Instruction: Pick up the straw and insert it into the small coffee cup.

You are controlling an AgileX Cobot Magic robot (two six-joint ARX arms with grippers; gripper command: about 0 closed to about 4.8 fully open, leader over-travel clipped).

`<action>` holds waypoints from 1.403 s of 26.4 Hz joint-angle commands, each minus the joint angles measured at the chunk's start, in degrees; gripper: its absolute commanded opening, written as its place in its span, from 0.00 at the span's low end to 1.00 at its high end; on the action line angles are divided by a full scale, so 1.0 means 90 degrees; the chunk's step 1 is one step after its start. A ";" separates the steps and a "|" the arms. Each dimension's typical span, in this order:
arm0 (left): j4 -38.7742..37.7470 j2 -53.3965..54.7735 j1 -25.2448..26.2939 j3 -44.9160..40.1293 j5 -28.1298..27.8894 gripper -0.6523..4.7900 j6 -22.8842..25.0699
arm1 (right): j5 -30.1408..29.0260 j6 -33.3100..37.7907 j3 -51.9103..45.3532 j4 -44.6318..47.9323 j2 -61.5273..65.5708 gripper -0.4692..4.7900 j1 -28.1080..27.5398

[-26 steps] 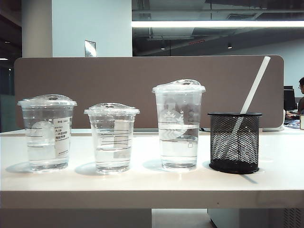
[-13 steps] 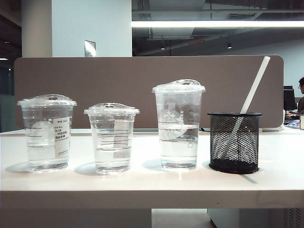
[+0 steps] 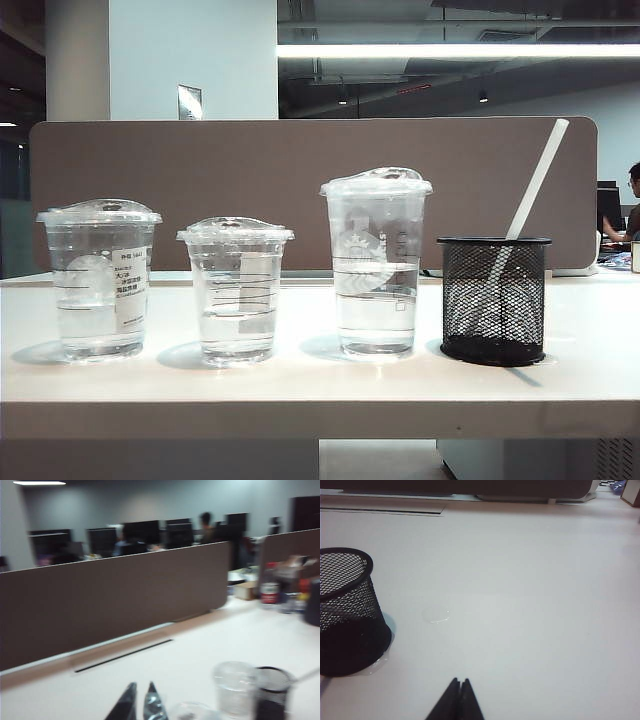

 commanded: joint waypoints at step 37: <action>-0.5622 -0.0024 -0.0012 0.3361 -0.0007 0.17 -0.0124 | -0.0080 0.0345 -0.0036 0.0080 -0.0007 0.13 0.0010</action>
